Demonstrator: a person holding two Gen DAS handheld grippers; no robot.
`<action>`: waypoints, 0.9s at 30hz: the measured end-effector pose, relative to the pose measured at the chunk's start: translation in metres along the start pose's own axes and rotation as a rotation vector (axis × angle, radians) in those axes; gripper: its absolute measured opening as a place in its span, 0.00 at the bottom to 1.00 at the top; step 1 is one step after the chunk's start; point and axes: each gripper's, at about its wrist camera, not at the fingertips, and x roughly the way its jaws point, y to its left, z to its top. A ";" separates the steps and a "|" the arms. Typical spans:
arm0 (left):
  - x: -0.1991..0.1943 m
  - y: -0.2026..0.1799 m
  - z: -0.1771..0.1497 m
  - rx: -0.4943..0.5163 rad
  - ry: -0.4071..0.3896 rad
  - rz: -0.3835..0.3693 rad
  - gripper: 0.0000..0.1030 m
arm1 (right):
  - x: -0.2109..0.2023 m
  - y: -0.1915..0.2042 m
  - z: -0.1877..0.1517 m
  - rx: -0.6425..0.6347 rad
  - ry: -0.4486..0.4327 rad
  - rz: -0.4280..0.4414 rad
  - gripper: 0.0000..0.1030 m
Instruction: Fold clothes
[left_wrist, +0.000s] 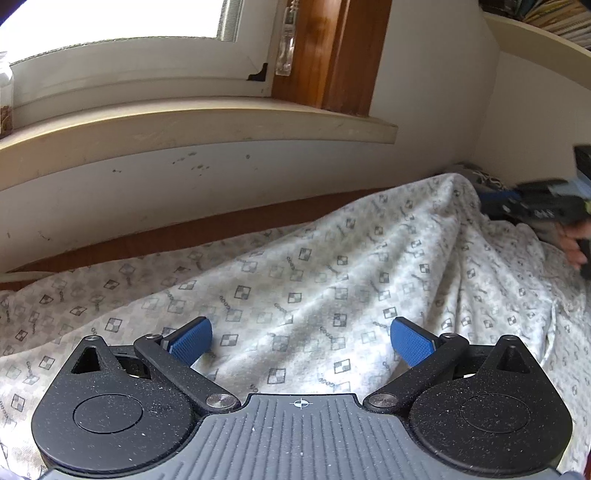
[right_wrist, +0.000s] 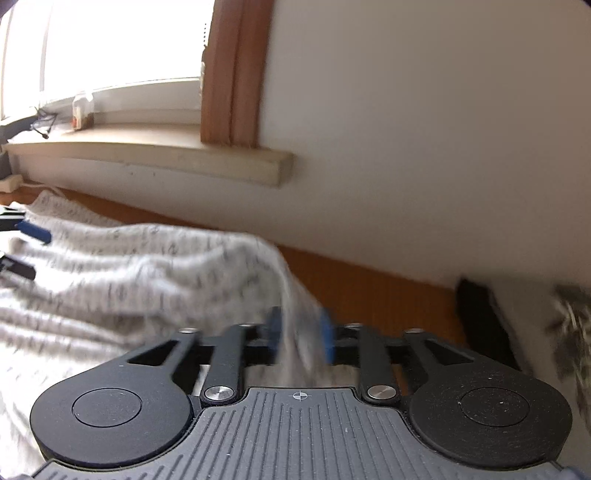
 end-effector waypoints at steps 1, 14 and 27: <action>0.000 0.000 0.000 0.000 0.001 0.004 1.00 | -0.005 -0.004 -0.006 0.011 0.013 -0.009 0.36; -0.002 -0.013 -0.006 0.054 0.036 0.115 1.00 | -0.014 -0.035 -0.056 0.201 0.111 -0.216 0.39; 0.001 -0.011 0.040 0.109 -0.039 0.063 0.94 | -0.005 0.035 -0.037 0.092 -0.001 -0.005 0.49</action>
